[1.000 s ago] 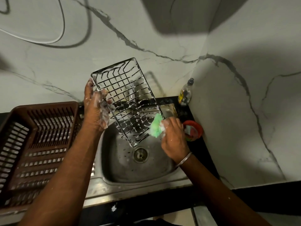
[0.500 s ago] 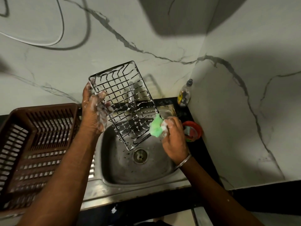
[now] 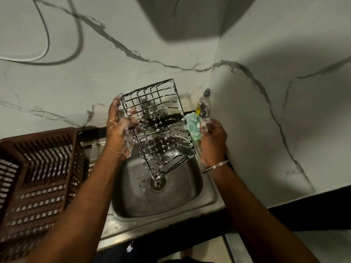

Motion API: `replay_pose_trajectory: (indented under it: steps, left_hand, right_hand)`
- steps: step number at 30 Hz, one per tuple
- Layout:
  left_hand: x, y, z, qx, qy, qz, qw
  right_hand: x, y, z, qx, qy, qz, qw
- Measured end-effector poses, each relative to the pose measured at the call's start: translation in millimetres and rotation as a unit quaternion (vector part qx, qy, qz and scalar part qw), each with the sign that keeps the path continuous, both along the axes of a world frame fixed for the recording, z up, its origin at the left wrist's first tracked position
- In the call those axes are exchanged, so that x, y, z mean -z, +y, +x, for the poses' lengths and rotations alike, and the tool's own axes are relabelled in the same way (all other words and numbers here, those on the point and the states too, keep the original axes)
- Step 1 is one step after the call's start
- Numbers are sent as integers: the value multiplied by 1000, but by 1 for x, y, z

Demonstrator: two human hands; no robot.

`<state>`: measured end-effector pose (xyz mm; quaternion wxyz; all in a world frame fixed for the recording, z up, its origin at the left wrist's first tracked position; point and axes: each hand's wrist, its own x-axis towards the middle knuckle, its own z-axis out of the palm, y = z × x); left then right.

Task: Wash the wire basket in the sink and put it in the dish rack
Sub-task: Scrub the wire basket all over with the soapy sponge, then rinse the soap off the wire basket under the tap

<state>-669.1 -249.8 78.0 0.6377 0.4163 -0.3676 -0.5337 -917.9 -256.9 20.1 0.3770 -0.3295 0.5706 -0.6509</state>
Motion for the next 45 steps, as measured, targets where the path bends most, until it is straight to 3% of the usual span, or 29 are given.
replay_pose_trajectory:
  steps: [4, 8, 13, 16, 22, 24, 27, 29, 30, 33, 34, 36, 38, 40, 45]
  left_hand:
    - [6, -2, -31, 19, -43, -9, 999]
    - [16, -7, -62, 46, -96, -12, 994]
    - [23, -12, -94, 69, -140, 10, 988]
    - [28, -13, -107, 73, -163, 15, 984]
    - [36, -9, -116, 73, -167, 22, 983]
    - [40, -11, -115, 77, -165, 24, 983]
    - [46, -14, -109, 82, -157, 33, 984]
    - [49, -16, -106, 79, -149, 43, 985]
    - [51, -17, -105, 78, -150, 48, 984]
    - [55, -21, -102, 77, -148, 55, 984]
    - [55, -22, -101, 79, -147, 57, 984]
    - [53, -23, -100, 78, -143, 58, 985]
    - [51, -24, -98, 74, -143, 57, 985]
    - [50, -25, -94, 73, -139, 57, 986]
    - [48, -19, -70, 75, -131, 61, 987]
  right_hand:
    - [16, -8, -36, 51, -20, 24, 998]
    - [35, -13, -73, 106, 158, 45, 981]
    - [55, -20, -92, 80, 372, 88, 921]
    - [74, -25, -93, 28, 512, 75, 855]
    - [118, -37, -103, -72, 612, 99, 781]
    - [136, -46, -105, -104, 588, 143, 789]
    - [126, -45, -93, -148, 376, 225, 887]
    - [120, -43, -93, -152, 283, 214, 922]
    - [114, -43, -95, -167, 321, 198, 911]
    - [112, -47, -100, -201, 524, 207, 802]
    - [106, -46, -98, -165, 528, 214, 805]
    - [96, -50, -92, -84, 484, 182, 852]
    - [87, -53, -81, -50, 392, 165, 904]
    - [84, -55, -73, -67, 233, 177, 954]
    - [66, -54, -43, -109, 15, 116, 987]
